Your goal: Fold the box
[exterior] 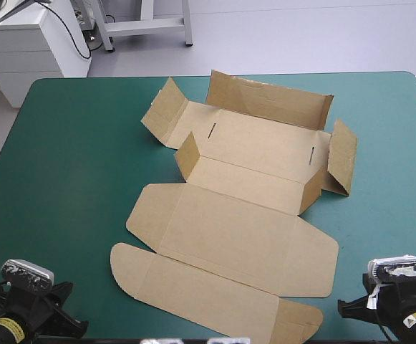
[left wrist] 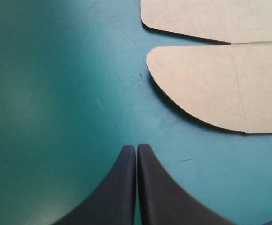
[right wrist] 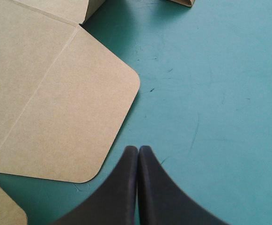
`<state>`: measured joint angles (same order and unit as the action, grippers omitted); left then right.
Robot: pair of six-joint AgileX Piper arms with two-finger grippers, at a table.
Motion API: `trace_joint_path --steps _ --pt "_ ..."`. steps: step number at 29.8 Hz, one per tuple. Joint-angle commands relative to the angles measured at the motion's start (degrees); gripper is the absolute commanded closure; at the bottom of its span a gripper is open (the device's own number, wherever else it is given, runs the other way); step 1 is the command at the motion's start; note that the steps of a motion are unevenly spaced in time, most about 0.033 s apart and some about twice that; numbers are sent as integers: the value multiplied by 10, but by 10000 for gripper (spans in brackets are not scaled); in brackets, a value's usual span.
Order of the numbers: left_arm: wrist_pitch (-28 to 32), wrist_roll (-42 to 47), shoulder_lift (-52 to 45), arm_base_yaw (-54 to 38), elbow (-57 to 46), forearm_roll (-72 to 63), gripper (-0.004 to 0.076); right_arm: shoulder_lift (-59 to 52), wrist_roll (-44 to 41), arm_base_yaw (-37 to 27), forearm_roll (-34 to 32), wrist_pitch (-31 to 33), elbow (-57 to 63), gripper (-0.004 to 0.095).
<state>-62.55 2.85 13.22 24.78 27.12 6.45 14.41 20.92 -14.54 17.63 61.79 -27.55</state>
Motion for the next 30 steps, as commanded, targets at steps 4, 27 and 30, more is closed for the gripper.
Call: trace_joint_path --steps 4,27,30 --pt "29 4 7 2 13 2 731 5 5 1 12 -27 -14 929" --pt "29 3 7 2 13 1 731 236 -34 1 54 28 -233 927" --pt "29 3 7 2 13 2 731 295 -35 1 59 30 -283 927"
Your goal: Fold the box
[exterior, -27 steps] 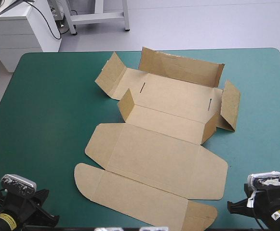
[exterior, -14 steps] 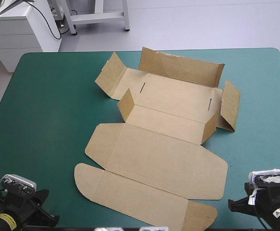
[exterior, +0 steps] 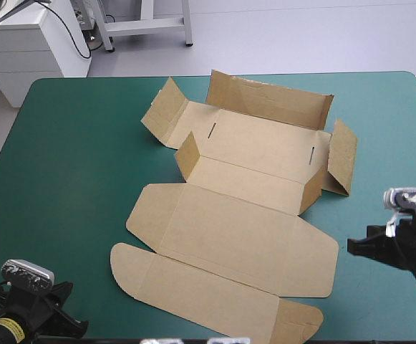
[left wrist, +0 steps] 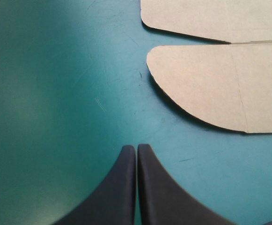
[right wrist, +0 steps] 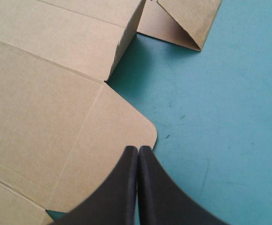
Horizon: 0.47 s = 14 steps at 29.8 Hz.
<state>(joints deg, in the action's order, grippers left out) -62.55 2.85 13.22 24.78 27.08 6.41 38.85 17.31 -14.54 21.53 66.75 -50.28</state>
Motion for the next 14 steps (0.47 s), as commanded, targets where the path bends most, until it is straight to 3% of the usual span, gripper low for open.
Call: trace_joint_path --steps 1,14 --pt "29 3 7 2 14 3 731 71 0 1 20 -20 -72 926" --pt "29 3 7 2 14 3 731 293 -19 3 37 12 -219 921"
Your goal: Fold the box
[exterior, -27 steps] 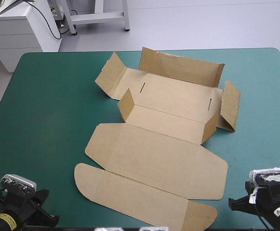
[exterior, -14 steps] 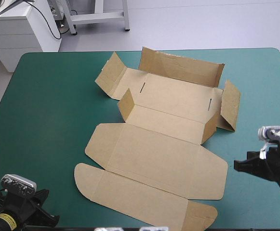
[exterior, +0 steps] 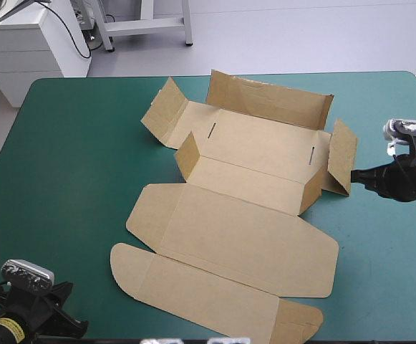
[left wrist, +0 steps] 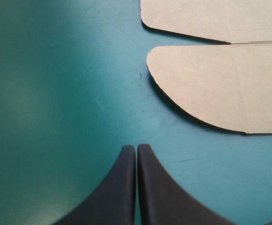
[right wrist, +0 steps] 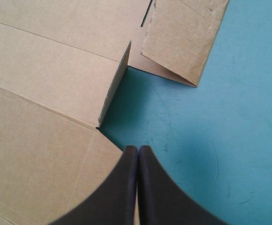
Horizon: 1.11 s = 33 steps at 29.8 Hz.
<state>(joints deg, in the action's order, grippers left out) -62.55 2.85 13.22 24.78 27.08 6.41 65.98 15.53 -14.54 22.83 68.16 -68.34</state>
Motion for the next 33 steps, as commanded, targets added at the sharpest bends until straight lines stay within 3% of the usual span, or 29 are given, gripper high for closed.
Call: trace_joint_path --steps 1,5,12,20,28,33 --pt "29 3 7 2 14 3 731 34 -4 7 23 -1 -47 921" --pt "29 3 7 2 14 3 731 71 -18 45 8 -6 -73 874" --pt "29 3 7 2 14 3 731 147 -105 129 -64 -8 -111 484" --pt "29 3 7 2 14 3 731 243 -141 177 -58 13 -155 465" --pt "29 3 7 2 14 3 731 302 -164 184 -74 18 -160 469" --pt "29 3 7 2 14 3 731 307 -167 184 -70 -10 -160 470"
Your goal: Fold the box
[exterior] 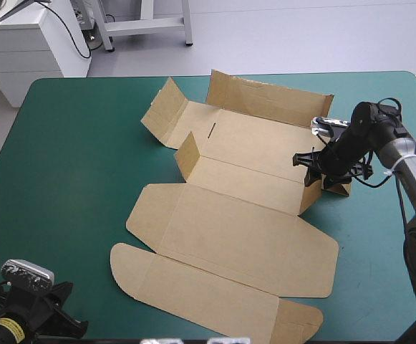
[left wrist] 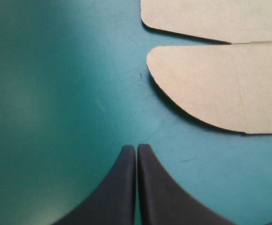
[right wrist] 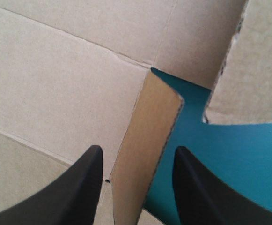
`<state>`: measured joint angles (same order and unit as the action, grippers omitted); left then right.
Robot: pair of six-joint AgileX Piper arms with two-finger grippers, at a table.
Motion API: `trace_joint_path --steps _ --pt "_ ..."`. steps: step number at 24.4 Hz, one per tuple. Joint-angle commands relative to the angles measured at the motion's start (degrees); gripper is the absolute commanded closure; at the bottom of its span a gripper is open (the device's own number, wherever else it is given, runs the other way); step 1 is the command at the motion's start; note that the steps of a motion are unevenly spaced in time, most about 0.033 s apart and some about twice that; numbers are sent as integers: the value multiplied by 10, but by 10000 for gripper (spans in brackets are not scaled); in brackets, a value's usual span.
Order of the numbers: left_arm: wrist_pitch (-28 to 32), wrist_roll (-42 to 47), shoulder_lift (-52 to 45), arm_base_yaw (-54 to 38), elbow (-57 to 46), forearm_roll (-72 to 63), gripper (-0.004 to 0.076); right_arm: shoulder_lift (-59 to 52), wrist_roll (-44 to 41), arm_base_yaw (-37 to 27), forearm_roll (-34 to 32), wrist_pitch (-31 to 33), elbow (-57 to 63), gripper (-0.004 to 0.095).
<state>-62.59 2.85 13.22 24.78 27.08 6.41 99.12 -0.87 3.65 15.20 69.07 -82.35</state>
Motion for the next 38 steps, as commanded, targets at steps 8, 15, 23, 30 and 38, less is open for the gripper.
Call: trace_joint_path --steps 8,15,23,30,38 --pt "30 6 7 2 14 4 731 -6 -17 2 4 -33 -18 530" --pt "30 6 7 2 14 4 731 15 -14 2 6 -30 -18 670" --pt "30 6 7 2 14 4 731 19 12 2 4 -17 -18 923" --pt "30 6 7 2 14 4 731 19 38 2 -6 -27 -21 923" --pt "30 6 7 2 14 4 731 54 155 15 -33 17 -185 921"
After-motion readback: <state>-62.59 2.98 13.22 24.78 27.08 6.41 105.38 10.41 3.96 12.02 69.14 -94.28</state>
